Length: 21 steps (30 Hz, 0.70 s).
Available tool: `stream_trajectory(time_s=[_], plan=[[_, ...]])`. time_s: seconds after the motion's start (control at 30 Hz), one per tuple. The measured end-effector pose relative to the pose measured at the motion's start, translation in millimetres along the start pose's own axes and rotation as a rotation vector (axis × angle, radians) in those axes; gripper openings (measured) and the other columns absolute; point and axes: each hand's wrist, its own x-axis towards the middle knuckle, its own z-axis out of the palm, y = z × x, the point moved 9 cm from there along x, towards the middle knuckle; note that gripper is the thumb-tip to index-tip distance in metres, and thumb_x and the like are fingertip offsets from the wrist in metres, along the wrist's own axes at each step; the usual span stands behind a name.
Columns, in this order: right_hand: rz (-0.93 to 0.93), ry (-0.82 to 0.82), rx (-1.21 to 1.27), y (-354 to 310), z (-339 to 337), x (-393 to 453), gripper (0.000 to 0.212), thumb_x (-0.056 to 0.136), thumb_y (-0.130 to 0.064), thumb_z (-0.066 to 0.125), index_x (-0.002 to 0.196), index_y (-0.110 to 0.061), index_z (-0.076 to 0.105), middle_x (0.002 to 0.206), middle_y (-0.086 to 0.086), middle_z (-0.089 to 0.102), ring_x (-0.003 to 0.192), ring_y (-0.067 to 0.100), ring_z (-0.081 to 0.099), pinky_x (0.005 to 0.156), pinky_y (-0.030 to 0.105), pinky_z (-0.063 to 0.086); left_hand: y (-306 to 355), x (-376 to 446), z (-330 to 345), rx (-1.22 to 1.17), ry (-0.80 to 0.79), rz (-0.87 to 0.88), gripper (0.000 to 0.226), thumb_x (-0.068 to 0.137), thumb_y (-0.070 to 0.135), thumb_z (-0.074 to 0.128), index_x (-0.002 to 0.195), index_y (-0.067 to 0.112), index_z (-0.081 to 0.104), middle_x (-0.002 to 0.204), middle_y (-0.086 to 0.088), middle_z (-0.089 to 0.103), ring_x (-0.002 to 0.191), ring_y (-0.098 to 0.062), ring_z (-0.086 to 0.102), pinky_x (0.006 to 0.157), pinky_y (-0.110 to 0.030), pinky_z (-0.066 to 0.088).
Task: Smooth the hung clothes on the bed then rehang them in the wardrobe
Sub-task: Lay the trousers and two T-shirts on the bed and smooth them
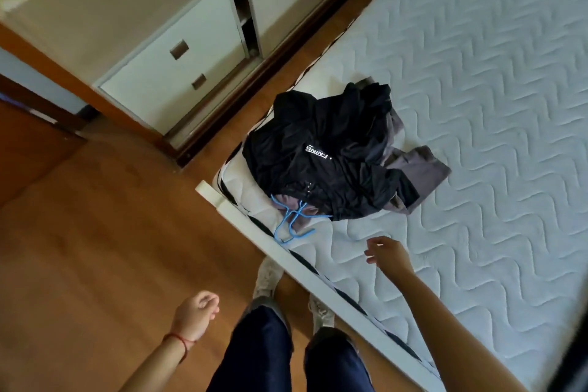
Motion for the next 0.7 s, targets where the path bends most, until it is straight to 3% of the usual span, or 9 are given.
stream_trajectory(time_s=[0.1, 0.23, 0.37, 0.47, 0.53, 0.6, 0.7], plan=[[-0.016, 0.072, 0.008, -12, 9, 17, 0.021, 0.092, -0.013, 0.048, 0.105, -0.008, 0.063, 0.087, 0.010, 0.067, 0.077, 0.024, 0.063, 0.065, 0.026, 0.047, 60, 38, -4, 0.112, -0.048, 0.150, 0.012, 0.089, 0.005, 0.051, 0.091, 0.006, 0.063, 0.083, -0.014, 0.067, 0.087, -0.032, 0.065, 0.071, -0.029, 0.047], [-0.013, 0.152, -0.009, -24, 26, 42, 0.028, 0.090, -0.006, 0.045, 0.111, -0.006, 0.064, 0.089, 0.011, 0.069, 0.085, 0.026, 0.064, 0.078, 0.033, 0.050, 147, 105, 1, 0.247, -0.038, 0.355, 0.023, 0.089, -0.001, 0.049, 0.109, -0.008, 0.058, 0.110, -0.024, 0.063, 0.106, -0.034, 0.058, 0.081, -0.025, 0.040], [-0.091, 0.213, -0.225, -33, 51, 68, 0.030, 0.092, -0.010, 0.047, 0.119, -0.012, 0.059, 0.119, 0.008, 0.063, 0.108, 0.026, 0.058, 0.089, 0.034, 0.046, 216, 152, 24, 0.537, 0.046, 0.711, 0.031, 0.084, 0.003, 0.057, 0.115, 0.001, 0.058, 0.113, -0.017, 0.061, 0.107, -0.032, 0.057, 0.086, -0.039, 0.050], [-0.207, 0.212, -0.469, -38, 74, 89, 0.037, 0.090, -0.009, 0.051, 0.127, -0.012, 0.053, 0.131, 0.006, 0.053, 0.120, 0.026, 0.050, 0.093, 0.038, 0.044, 240, 177, 54, 0.854, 0.105, 0.994, 0.043, 0.066, 0.004, 0.074, 0.107, 0.005, 0.063, 0.105, -0.015, 0.064, 0.095, -0.033, 0.063, 0.074, -0.042, 0.056], [-0.266, 0.223, -0.596, -38, 85, 104, 0.042, 0.085, -0.005, 0.057, 0.126, -0.008, 0.054, 0.129, 0.010, 0.054, 0.119, 0.030, 0.050, 0.095, 0.040, 0.043, 237, 198, 72, 1.024, 0.136, 1.102, 0.050, 0.058, 0.003, 0.078, 0.105, 0.006, 0.063, 0.103, -0.015, 0.065, 0.091, -0.032, 0.065, 0.074, -0.041, 0.055], [-0.307, 0.242, -0.705, -35, 94, 117, 0.046, 0.074, -0.001, 0.068, 0.119, -0.006, 0.059, 0.122, 0.012, 0.059, 0.111, 0.033, 0.056, 0.091, 0.043, 0.046, 230, 212, 80, 1.099, 0.181, 1.198, 0.049, 0.062, 0.001, 0.073, 0.108, 0.006, 0.059, 0.105, -0.015, 0.062, 0.090, -0.031, 0.065, 0.078, -0.041, 0.052], [-0.369, 0.384, -0.847, -36, 96, 128, 0.045, 0.055, -0.002, 0.081, 0.097, -0.009, 0.066, 0.095, 0.007, 0.065, 0.083, 0.029, 0.064, 0.070, 0.039, 0.053, 227, 214, 81, 1.121, 0.303, 1.354, 0.035, 0.075, 0.003, 0.054, 0.110, 0.007, 0.052, 0.103, -0.014, 0.059, 0.085, -0.030, 0.065, 0.077, -0.041, 0.051]])
